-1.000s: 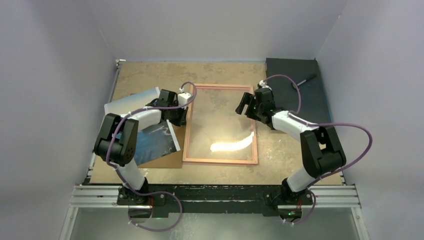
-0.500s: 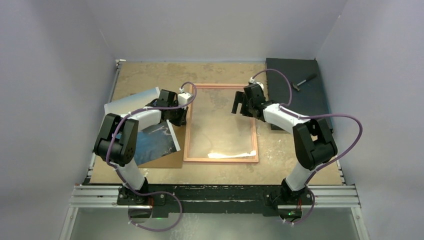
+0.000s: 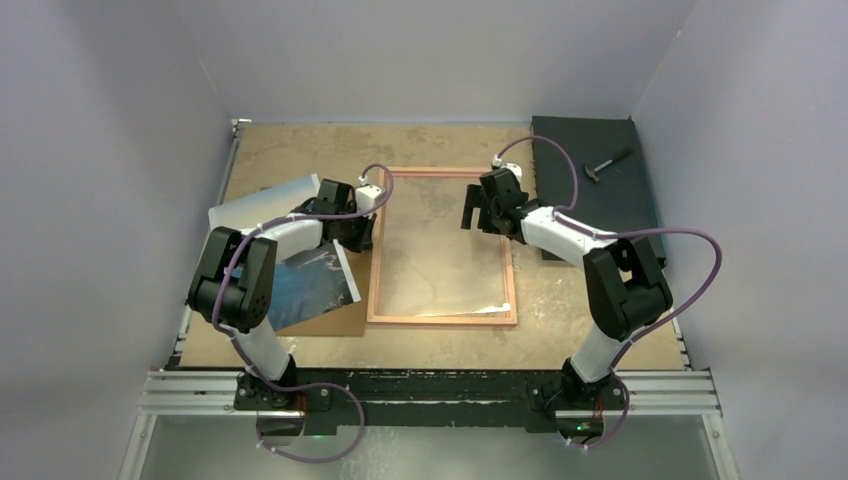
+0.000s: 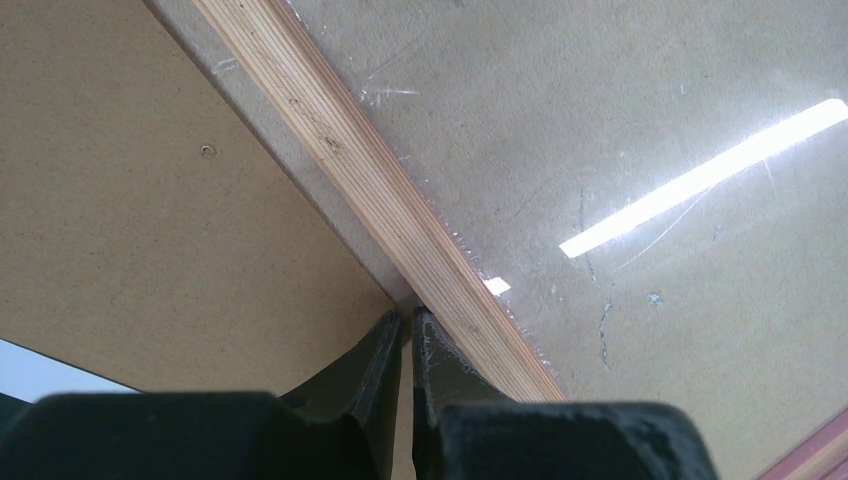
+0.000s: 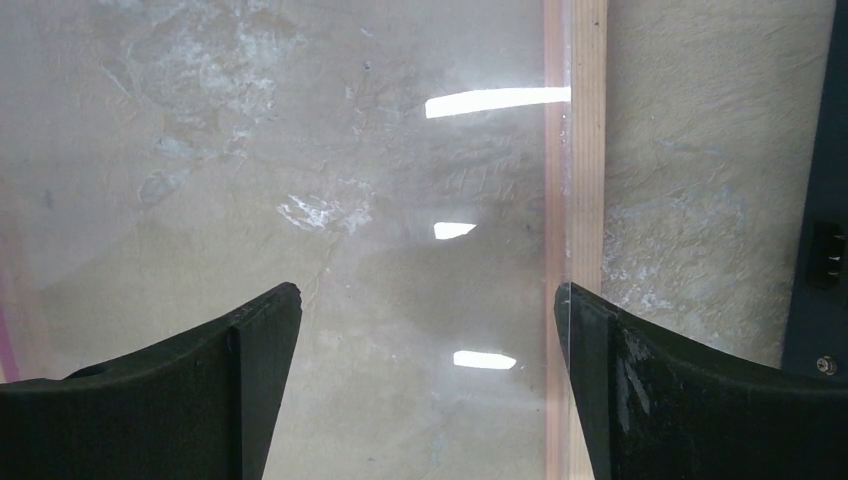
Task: Put the photo into the frame
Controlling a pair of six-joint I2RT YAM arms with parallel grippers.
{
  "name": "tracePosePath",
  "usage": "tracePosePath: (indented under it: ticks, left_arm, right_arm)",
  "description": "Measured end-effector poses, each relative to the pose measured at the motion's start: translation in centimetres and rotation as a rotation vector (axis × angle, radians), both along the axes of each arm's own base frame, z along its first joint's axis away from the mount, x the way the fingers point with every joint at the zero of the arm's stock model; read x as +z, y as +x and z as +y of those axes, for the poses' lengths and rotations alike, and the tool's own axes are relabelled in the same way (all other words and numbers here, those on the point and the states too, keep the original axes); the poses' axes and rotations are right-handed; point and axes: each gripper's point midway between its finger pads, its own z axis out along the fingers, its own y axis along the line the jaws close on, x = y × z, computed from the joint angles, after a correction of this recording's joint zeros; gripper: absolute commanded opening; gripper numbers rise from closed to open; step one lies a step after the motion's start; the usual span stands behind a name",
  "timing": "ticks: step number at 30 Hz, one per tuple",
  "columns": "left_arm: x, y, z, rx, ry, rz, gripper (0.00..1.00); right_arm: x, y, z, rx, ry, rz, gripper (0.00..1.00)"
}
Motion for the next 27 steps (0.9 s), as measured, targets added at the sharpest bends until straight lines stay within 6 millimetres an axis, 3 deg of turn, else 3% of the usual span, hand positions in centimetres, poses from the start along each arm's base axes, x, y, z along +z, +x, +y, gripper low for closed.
tracePosePath:
  ticks: [17,27]
  left_arm:
    - [-0.01,0.00,0.00,0.000,0.000,0.000,0.07]
    - [-0.02,-0.01,0.00,0.000,-0.001,-0.002,0.06]
  right_arm:
    - [-0.12,0.52,-0.92,-0.016,-0.068,-0.018,0.99]
    - [-0.27,0.50,-0.36,0.005,-0.047,-0.012,0.99]
